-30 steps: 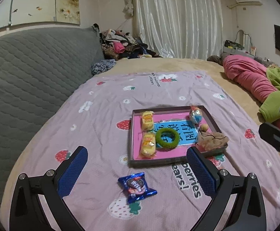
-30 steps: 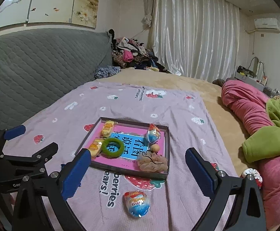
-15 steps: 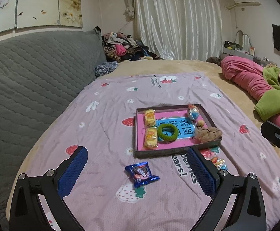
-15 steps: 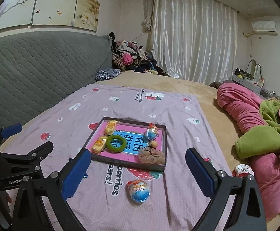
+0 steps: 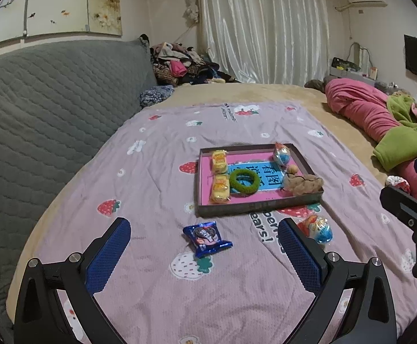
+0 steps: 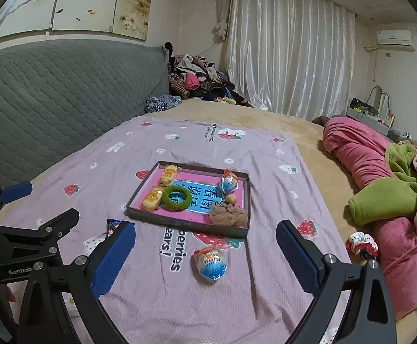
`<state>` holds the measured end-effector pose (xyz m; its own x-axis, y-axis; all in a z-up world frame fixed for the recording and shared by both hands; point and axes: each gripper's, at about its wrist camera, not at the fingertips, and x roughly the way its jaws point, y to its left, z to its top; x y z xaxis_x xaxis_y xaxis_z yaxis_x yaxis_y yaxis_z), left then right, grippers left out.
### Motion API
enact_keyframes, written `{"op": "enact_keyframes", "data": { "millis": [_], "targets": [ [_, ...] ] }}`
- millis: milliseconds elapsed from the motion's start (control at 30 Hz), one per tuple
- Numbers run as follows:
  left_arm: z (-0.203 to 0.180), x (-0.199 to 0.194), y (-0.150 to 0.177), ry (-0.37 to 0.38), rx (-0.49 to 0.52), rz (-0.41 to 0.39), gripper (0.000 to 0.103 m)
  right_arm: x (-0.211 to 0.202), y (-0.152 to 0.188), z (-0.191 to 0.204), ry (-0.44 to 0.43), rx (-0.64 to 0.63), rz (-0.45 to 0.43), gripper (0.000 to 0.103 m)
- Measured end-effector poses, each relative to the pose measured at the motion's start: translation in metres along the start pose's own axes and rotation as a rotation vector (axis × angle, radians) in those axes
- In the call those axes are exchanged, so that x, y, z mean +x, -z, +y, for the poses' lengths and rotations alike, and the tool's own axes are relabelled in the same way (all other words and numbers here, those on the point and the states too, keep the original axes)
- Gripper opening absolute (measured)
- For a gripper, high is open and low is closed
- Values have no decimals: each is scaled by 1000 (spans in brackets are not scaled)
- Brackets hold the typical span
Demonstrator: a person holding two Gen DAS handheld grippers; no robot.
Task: Organize objects
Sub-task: 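Pull both grippers back from the tray toward the cookie packet and egg, then move left gripper to the blue cookie packet while right approaches the King Egg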
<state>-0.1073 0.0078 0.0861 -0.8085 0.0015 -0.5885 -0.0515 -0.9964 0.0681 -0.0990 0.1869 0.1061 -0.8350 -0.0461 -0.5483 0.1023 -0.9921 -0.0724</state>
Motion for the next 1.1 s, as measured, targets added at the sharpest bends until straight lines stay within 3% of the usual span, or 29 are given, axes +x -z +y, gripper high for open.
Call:
{"op": "enact_keyframes", "data": {
  "millis": [600,1100],
  "targets": [
    [6,-9,28,3,-6,33,103,-11,25,13,-28,14,23,100],
    [9,-7,34,6,-19,38,103,-7,33,16,-18,7,45,100]
  ]
}}
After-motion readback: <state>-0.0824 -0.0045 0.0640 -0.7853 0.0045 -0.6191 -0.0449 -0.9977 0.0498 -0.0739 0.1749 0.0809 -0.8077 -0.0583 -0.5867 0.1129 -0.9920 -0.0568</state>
